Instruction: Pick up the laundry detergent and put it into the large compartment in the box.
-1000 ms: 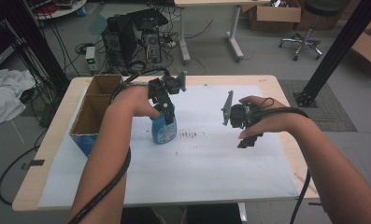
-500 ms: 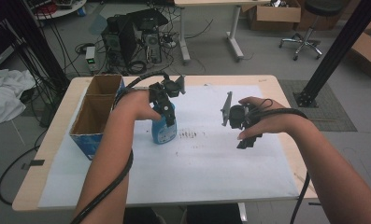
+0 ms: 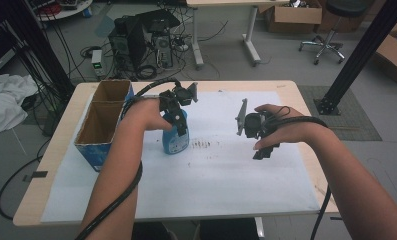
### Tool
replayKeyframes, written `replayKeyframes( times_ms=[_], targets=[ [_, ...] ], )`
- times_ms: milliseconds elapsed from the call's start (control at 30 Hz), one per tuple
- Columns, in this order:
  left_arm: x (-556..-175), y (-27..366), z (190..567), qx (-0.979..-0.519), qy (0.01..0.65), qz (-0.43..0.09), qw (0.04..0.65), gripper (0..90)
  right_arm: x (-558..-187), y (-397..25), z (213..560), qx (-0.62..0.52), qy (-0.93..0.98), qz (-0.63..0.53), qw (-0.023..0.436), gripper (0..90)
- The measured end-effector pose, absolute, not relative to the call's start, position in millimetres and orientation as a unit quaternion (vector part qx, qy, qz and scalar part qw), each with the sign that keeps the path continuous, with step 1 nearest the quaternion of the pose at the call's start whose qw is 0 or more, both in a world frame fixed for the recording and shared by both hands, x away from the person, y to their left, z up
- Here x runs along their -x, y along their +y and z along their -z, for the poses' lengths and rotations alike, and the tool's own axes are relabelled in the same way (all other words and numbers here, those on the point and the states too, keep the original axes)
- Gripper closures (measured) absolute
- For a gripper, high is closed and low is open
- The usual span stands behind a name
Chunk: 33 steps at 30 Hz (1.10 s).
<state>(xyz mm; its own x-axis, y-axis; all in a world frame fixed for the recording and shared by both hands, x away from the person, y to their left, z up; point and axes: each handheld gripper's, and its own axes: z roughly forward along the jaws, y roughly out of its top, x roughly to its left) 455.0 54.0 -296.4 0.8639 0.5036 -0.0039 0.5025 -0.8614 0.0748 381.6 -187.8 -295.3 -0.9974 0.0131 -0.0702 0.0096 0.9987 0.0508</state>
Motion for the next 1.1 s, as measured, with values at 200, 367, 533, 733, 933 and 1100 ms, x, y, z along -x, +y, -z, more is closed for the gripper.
replayKeyframes(
  times_ms=[200, 367, 533, 733, 933, 1100],
  targets=[
    [-455.7, 54.1, 296.9, -0.964, 0.264, -0.011, 0.035, 9.4, -383.0, -187.4, 296.7, -0.004, 0.999, -0.026, 0.035, 16.0],
    [-455.3, 54.0, 296.8, -0.965, 0.262, -0.009, 0.033, 14.1, -383.6, -187.2, 297.5, -0.005, 0.999, -0.024, 0.036, 16.0],
    [-454.6, 53.4, 297.3, -0.963, 0.265, -0.013, 0.033, 15.8, -384.0, -186.2, 298.5, -0.005, 0.999, -0.025, 0.037, 16.0],
    [-454.6, 52.7, 297.2, -0.964, 0.263, -0.012, 0.029, 22.2, -384.0, -186.9, 297.8, -0.007, 0.999, -0.024, 0.038, 16.0],
    [-454.3, 51.1, 297.3, -0.963, 0.268, -0.012, 0.028, 24.9, -384.2, -187.3, 297.6, -0.007, 0.999, -0.025, 0.039, 16.0],
    [-454.5, 50.8, 297.1, -0.963, 0.269, -0.016, 0.024, 27.7, -384.5, -187.1, 298.3, -0.008, 0.999, -0.025, 0.039, 16.0]
  ],
)
